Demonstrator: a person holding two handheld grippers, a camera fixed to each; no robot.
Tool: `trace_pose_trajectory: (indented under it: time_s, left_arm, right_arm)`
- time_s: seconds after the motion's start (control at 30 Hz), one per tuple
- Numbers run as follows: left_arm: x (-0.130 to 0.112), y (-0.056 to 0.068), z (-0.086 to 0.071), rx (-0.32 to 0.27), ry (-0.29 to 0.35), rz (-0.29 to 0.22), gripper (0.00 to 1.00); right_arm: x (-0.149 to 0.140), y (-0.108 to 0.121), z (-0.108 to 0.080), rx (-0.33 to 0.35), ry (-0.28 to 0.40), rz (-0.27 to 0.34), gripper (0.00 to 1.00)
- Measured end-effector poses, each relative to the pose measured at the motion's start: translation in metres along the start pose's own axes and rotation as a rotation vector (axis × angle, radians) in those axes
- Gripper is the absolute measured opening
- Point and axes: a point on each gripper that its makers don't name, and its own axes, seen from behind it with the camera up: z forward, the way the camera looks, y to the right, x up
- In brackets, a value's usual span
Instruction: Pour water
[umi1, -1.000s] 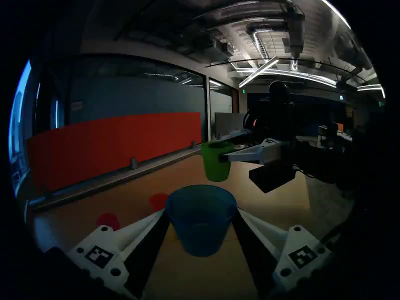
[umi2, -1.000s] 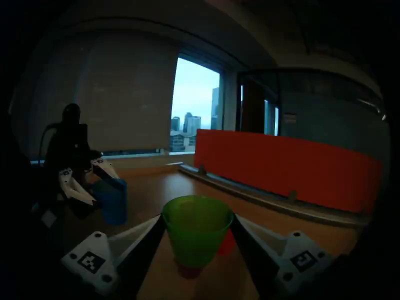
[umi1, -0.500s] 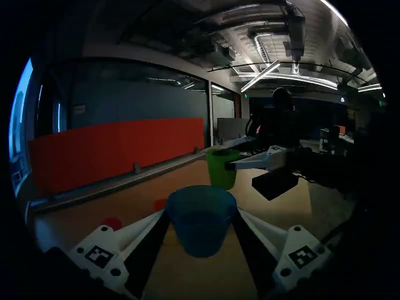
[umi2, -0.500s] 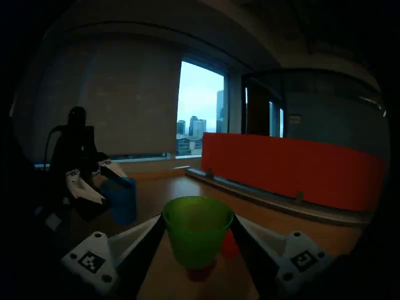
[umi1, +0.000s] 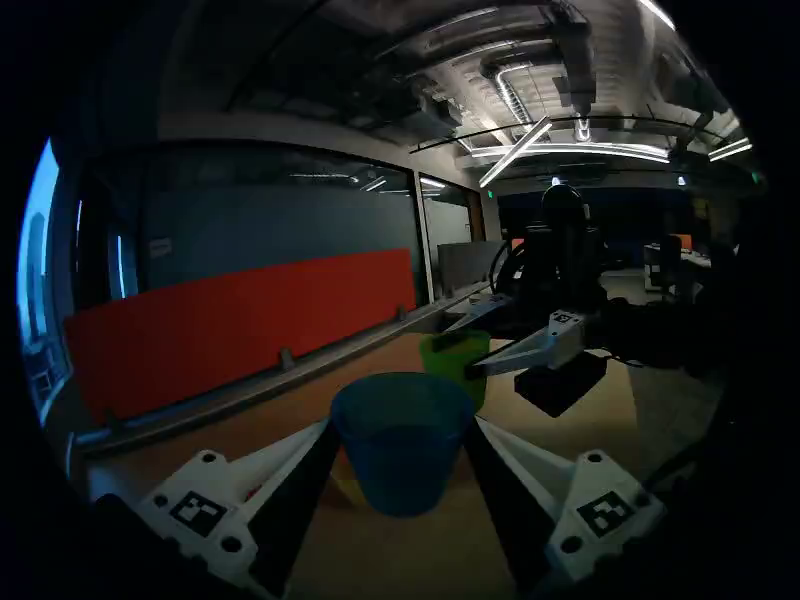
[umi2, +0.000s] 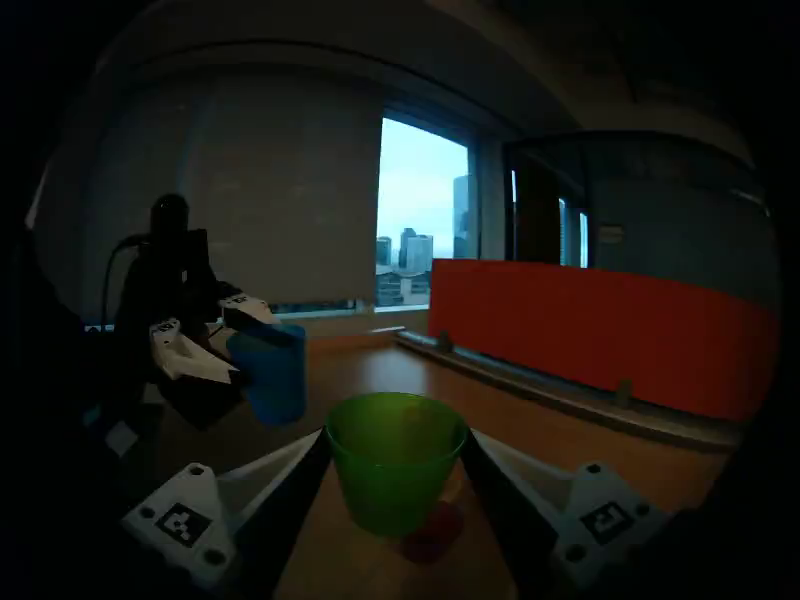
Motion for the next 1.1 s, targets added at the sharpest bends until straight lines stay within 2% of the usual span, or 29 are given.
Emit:
trace_pose_trajectory:
  time_s: [0.5,0.9,1.1]
  left_arm:
    - [0.022,-0.016,0.0,0.056,0.05,0.128,0.85]
    - [0.036,-0.022,0.002,0.094,0.07,0.278,0.85]
    - [0.039,-0.021,0.002,0.1,0.076,0.332,0.85]
  right_arm:
    - [-0.016,-0.032,0.011,0.086,-0.022,-0.013,0.91]
    - [-0.026,-0.058,0.019,0.152,-0.023,-0.002,0.91]
    - [-0.026,-0.071,0.024,0.184,-0.028,-0.001,0.91]
